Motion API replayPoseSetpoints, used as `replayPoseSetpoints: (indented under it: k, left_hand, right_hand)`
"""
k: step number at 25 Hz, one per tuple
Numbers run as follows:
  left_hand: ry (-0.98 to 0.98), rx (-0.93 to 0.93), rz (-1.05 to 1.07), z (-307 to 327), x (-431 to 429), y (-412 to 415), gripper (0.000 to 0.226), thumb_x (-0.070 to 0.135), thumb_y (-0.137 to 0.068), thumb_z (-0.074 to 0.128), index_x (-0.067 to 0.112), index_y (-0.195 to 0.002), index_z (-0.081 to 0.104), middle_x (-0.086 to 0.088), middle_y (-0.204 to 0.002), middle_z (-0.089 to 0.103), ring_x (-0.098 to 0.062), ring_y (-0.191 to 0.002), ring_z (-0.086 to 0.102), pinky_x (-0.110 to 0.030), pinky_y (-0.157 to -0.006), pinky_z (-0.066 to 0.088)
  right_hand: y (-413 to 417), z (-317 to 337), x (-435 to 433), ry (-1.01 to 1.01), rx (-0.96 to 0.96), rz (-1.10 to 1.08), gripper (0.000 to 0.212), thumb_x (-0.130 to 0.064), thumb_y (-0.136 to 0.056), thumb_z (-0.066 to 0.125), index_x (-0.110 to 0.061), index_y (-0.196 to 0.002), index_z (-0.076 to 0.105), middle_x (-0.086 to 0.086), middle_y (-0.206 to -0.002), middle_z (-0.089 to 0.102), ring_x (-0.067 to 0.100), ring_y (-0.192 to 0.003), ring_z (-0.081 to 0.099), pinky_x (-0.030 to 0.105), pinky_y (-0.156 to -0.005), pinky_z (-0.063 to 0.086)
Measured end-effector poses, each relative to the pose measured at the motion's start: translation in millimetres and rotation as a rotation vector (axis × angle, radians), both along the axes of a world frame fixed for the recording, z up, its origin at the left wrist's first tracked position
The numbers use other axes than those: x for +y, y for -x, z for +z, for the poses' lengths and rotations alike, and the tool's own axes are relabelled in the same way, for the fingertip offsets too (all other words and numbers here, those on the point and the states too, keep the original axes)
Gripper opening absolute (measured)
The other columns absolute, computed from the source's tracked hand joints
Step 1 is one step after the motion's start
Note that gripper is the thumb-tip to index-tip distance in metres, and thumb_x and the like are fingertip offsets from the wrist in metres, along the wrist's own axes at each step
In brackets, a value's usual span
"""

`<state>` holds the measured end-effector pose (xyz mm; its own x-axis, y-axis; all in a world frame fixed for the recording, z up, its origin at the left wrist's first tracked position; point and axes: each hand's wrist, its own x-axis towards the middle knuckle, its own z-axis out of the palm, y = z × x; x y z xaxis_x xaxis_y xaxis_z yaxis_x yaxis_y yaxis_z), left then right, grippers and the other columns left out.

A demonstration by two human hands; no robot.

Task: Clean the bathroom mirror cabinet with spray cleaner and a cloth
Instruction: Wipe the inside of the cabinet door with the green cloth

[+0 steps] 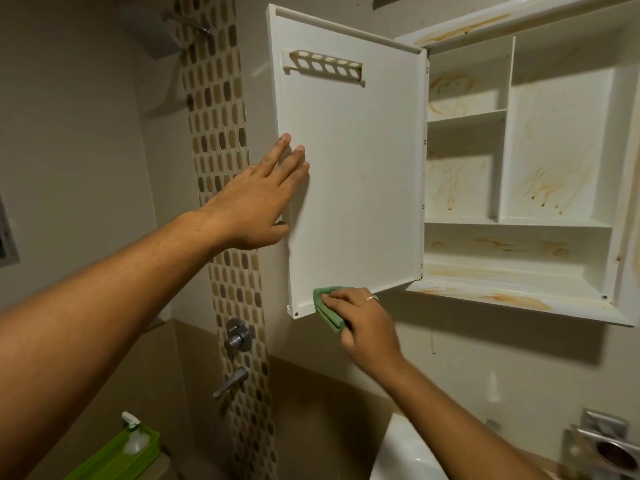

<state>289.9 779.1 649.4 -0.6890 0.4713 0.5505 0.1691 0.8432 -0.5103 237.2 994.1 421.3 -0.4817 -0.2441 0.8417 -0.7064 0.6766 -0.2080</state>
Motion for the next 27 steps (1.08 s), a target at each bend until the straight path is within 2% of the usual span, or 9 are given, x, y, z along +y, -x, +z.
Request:
replayPoseSetpoints:
  k: [1, 5, 9, 13, 17, 19, 21, 24, 27]
  left_hand:
    - [0.002, 0.002, 0.000, 0, 1, 0, 0.099, 0.037, -0.094, 0.059, 0.014, -0.163, -0.008, -0.006, -0.169, -0.022, -0.022, -0.151, -0.033, -0.045, -0.125, 0.002]
    - [-0.011, -0.004, -0.004, -1, 4, -1, 0.099, 0.036, -0.093, 0.059, 0.013, -0.163, -0.008, -0.007, -0.169, -0.022, -0.023, -0.151, -0.033, -0.047, -0.126, 0.005]
    - [-0.028, -0.004, 0.009, -3, 5, -2, 0.099, 0.036, -0.094, 0.058, 0.013, -0.163, -0.008, -0.007, -0.169, -0.021, -0.023, -0.152, -0.032, -0.047, -0.125, 0.009]
    - [-0.031, -0.014, 0.019, -2, 9, -5, 0.100, 0.038, -0.094, 0.059, 0.013, -0.163, -0.009, -0.007, -0.169, -0.022, -0.023, -0.151, -0.032, -0.048, -0.126, 0.008]
    - [-0.046, -0.005, 0.023, -6, 10, -3, 0.102, 0.039, -0.093, 0.061, 0.013, -0.163, -0.009, -0.008, -0.169, -0.022, -0.025, -0.152, -0.031, -0.052, -0.127, 0.010]
    - [-0.054, -0.015, 0.017, -6, 12, -2, 0.104, 0.039, -0.093, 0.062, 0.013, -0.163, -0.010, -0.008, -0.169, -0.022, -0.025, -0.153, -0.030, -0.055, -0.127, 0.014]
    - [-0.063, -0.024, 0.015, -5, 13, -3, 0.105, 0.038, -0.092, 0.062, 0.013, -0.163, -0.011, -0.008, -0.169, -0.022, -0.025, -0.153, -0.030, -0.055, -0.127, 0.015]
    - [-0.068, -0.011, 0.030, -8, 13, -3, 0.105, 0.039, -0.092, 0.062, 0.013, -0.162, -0.012, -0.009, -0.169, -0.023, -0.026, -0.153, -0.030, -0.055, -0.127, 0.015]
    - [-0.073, -0.012, 0.040, -11, 17, -2, 0.105, 0.039, -0.093, 0.062, 0.013, -0.162, -0.013, -0.009, -0.168, -0.025, -0.026, -0.152, -0.032, -0.053, -0.127, 0.014]
  right_hand:
    - [4, 0, 16, -0.087, 0.024, -0.023, 0.042, -0.017, -0.082, 0.052, -0.024, -0.115, 0.077, -0.006, -0.113, 0.070, 0.021, -0.104, 0.061, 0.033, -0.082, 0.051]
    - [14, 29, 38, -0.007, -0.129, -0.427, 0.024, -0.014, -0.082, 0.066, -0.026, -0.098, 0.079, -0.007, -0.102, 0.071, 0.023, -0.100, 0.058, 0.039, -0.085, 0.041]
    - [-13, 17, -3, -0.226, -0.023, -0.188, 0.021, -0.021, -0.085, 0.068, -0.027, -0.102, 0.079, -0.007, -0.102, 0.072, 0.022, -0.097, 0.059, 0.039, -0.088, 0.040]
    - [1, 38, 29, -0.124, -0.178, -0.450, 0.022, -0.021, -0.091, 0.060, -0.031, -0.104, 0.076, -0.010, -0.106, 0.071, 0.020, -0.101, 0.054, 0.038, -0.092, 0.035]
    - [-23, 30, -7, -0.264, -0.073, -0.210, 0.020, -0.022, -0.090, 0.065, -0.028, -0.105, 0.077, -0.009, -0.104, 0.072, 0.021, -0.100, 0.057, 0.040, -0.091, 0.038]
    - [-15, 34, 17, -0.234, -0.085, -0.305, 0.020, -0.026, -0.092, 0.065, -0.032, -0.108, 0.076, -0.010, -0.105, 0.073, 0.022, -0.100, 0.058, 0.041, -0.092, 0.038]
    - [-6, 42, 28, -0.169, -0.182, -0.442, 0.025, -0.017, -0.090, 0.060, -0.031, -0.103, 0.076, -0.009, -0.101, 0.072, 0.022, -0.100, 0.057, 0.041, -0.094, 0.037]
    - [-22, 41, -3, -0.178, -0.186, -0.265, 0.028, -0.011, -0.085, 0.059, -0.028, -0.100, 0.076, -0.008, -0.096, 0.071, 0.020, -0.095, 0.055, 0.039, -0.092, 0.039]
    - [-25, 24, -1, -0.251, -0.109, -0.173, 0.038, -0.019, -0.082, 0.071, -0.027, -0.118, 0.065, -0.008, -0.114, 0.065, 0.018, -0.099, 0.056, 0.037, -0.089, 0.043]
